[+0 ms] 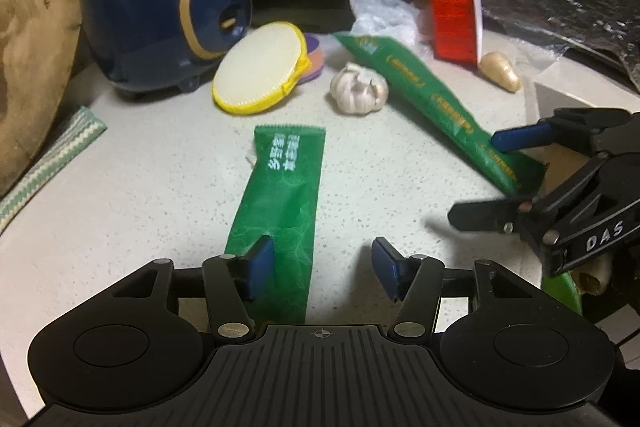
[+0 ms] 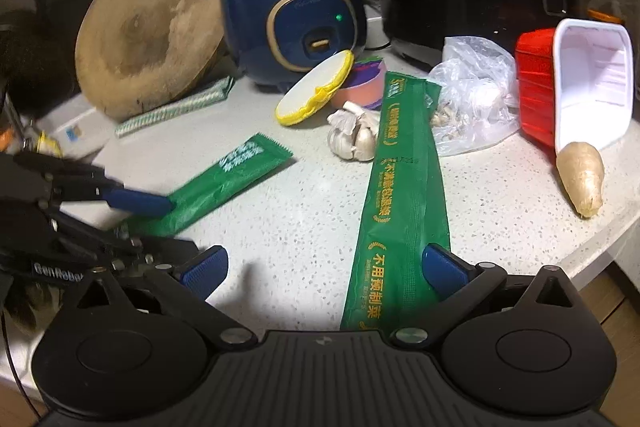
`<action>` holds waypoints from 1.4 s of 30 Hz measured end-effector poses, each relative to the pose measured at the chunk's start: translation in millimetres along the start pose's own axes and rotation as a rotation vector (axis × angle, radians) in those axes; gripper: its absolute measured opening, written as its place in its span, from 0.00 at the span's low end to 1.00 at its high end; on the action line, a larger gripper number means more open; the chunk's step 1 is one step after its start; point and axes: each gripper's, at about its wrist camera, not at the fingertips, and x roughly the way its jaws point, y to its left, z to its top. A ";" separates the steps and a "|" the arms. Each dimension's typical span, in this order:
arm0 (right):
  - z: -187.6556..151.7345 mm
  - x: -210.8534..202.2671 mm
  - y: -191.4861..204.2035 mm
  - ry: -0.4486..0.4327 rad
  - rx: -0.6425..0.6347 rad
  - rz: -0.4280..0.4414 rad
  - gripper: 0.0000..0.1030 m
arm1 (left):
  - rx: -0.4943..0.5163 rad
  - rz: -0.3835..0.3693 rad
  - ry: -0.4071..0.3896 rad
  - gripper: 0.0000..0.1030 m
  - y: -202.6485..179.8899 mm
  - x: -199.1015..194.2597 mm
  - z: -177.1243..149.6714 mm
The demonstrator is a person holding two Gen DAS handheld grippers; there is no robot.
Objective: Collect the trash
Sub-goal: 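Grasp the white garlic bulb with the right gripper while the left gripper holds the wrapper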
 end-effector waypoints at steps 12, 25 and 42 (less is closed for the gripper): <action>-22.5 -5.8 25.2 -0.022 -0.191 -0.028 1.00 | -0.039 0.059 0.008 0.58 26.4 10.4 -6.5; 21.3 -24.6 7.1 -0.159 -0.027 -0.077 0.97 | -0.103 -0.004 -0.013 0.47 21.7 3.9 -18.2; 80.7 58.1 10.1 0.094 -0.044 -0.160 0.71 | -0.300 -0.092 -0.074 0.22 63.2 -24.7 -43.4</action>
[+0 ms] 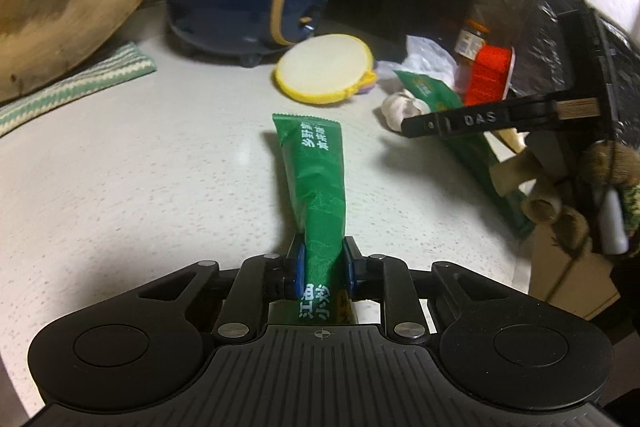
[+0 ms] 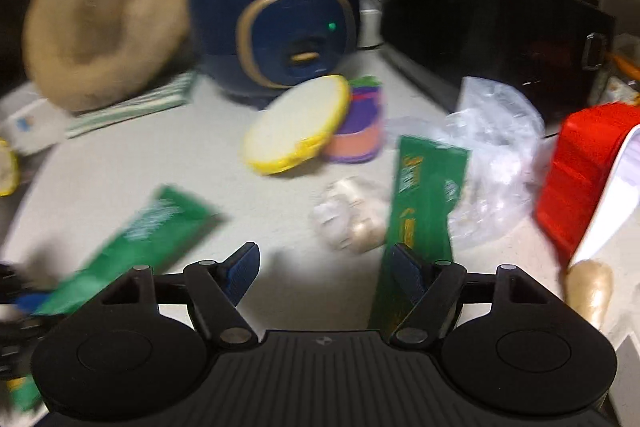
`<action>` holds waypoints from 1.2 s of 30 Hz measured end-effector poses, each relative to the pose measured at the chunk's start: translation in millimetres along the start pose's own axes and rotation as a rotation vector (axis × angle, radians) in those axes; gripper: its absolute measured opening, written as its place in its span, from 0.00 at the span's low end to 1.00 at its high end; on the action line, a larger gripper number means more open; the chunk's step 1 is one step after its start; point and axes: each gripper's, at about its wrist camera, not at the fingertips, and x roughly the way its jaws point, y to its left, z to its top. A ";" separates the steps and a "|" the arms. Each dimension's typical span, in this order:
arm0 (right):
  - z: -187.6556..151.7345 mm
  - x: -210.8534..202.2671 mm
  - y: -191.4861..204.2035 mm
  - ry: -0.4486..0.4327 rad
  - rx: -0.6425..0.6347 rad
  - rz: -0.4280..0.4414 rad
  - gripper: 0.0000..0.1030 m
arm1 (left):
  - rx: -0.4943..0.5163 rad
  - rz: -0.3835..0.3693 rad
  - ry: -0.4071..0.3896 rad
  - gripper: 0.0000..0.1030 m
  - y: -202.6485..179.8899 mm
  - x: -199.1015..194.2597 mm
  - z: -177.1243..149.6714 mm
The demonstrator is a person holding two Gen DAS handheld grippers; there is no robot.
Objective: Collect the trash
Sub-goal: 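Grasp the white garlic bulb with the right gripper while the left gripper holds the wrapper, then carry the garlic and short green wrapper down over the green-lined bin with both grippers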
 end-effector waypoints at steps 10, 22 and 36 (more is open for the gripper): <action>14.0 45.9 19.0 0.061 -0.010 -0.058 0.67 | -0.053 0.009 -0.005 0.22 13.9 -7.7 -5.0; 3.2 -15.5 28.5 -0.083 -0.052 0.034 0.51 | -0.054 0.055 -0.058 0.22 -0.7 -27.3 -4.5; -78.6 -173.4 -6.0 -0.278 -0.052 0.049 0.52 | 0.154 -0.133 -0.059 0.22 -133.0 -24.0 -5.4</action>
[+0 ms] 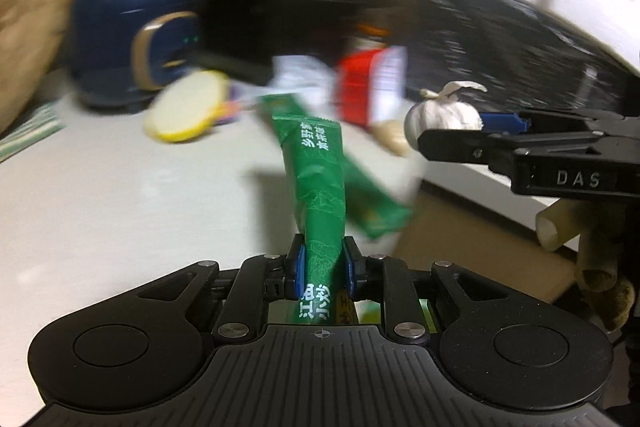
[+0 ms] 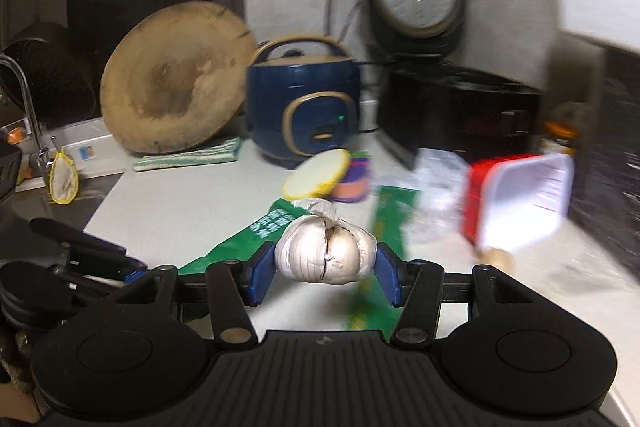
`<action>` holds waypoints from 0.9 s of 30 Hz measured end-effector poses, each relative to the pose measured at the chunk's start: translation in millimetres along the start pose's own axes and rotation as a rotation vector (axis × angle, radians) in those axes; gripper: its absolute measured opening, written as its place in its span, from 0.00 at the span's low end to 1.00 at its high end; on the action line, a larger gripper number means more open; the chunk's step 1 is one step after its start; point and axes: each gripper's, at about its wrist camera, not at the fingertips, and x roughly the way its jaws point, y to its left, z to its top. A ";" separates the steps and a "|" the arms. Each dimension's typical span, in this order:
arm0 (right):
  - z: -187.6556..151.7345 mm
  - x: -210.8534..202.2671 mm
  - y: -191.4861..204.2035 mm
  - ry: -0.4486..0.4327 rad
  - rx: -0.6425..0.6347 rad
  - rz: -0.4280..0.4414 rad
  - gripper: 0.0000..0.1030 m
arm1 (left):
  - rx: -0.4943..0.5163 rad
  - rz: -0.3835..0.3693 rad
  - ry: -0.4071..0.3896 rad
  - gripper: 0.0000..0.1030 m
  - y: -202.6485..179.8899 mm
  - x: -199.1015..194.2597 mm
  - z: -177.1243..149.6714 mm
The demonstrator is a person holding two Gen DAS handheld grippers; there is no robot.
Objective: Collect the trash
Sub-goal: 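Carry the garlic and short green wrapper down over the green-lined bin with both grippers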
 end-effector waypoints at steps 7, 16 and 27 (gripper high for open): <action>-55.2 -61.5 -48.5 -0.010 0.070 -0.142 0.52 | 0.060 -0.169 0.091 0.22 -71.9 42.3 -28.8; -156.3 -83.2 -108.1 0.104 0.285 -0.315 0.52 | 0.045 -0.181 0.235 0.22 -105.6 144.4 -115.1; -318.2 -87.1 -109.4 0.181 0.709 -0.359 0.51 | 0.042 -0.085 0.509 0.22 -126.1 250.7 -223.6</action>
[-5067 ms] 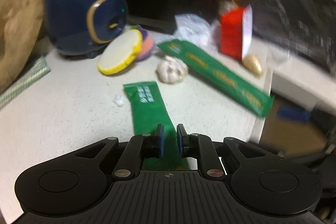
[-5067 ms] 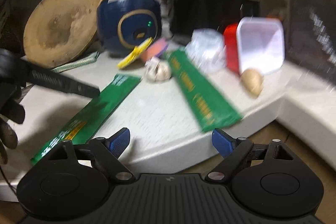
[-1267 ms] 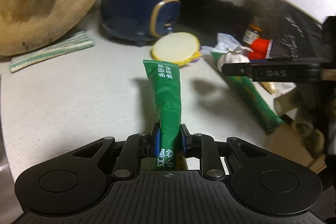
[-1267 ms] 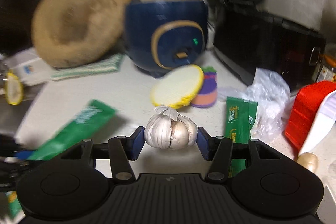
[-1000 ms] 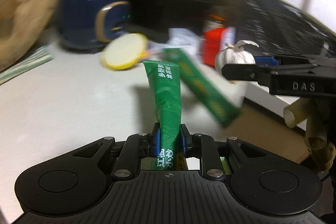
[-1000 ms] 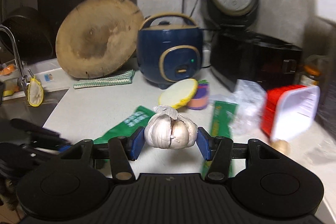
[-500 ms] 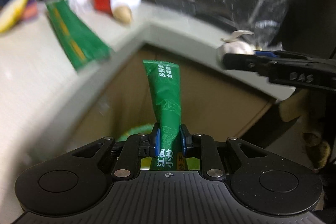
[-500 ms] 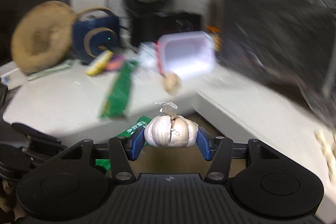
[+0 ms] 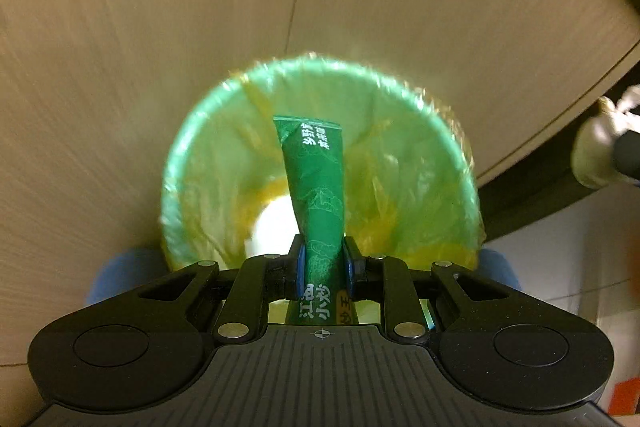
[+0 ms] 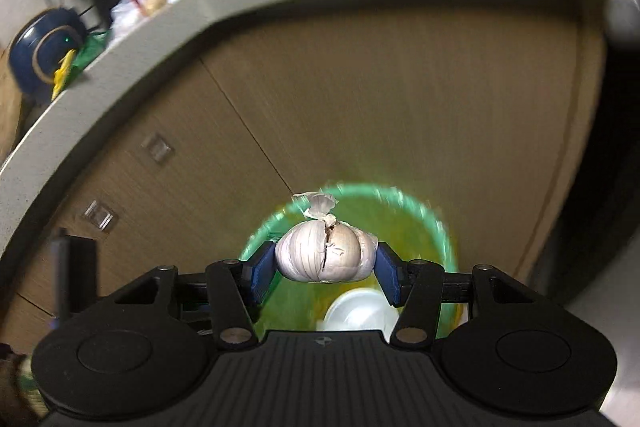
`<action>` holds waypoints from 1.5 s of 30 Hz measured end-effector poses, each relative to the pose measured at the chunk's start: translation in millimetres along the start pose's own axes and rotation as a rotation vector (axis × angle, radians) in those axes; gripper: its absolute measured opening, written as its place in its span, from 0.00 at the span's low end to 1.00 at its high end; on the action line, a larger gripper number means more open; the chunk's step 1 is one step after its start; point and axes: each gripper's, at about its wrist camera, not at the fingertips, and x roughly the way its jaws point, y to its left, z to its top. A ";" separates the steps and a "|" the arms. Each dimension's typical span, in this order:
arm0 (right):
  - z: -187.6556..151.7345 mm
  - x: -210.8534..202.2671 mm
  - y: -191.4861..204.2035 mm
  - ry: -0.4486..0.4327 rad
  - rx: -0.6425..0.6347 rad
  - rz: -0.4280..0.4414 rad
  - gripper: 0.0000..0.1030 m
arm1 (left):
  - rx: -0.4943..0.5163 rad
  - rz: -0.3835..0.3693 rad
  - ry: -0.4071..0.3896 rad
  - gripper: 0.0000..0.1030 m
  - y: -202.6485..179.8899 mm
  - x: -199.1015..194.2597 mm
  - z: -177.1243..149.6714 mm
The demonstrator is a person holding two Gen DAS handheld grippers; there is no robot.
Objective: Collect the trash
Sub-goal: 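Carry the garlic and short green wrapper down over the green-lined bin with both grippers, then open the left gripper to drop the wrapper while the right gripper releases the garlic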
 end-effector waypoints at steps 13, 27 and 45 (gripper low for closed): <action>-14.5 12.3 -23.1 0.002 0.044 -0.047 0.51 | -0.053 -0.052 0.226 0.22 -0.3 56.4 -6.3; -27.2 43.8 -29.6 0.086 0.062 -0.071 0.51 | -0.339 -0.095 0.486 0.32 49.4 163.9 11.3; -36.3 96.7 -15.1 0.186 -0.005 -0.023 0.56 | -0.272 -0.137 0.006 0.31 81.7 4.0 -3.2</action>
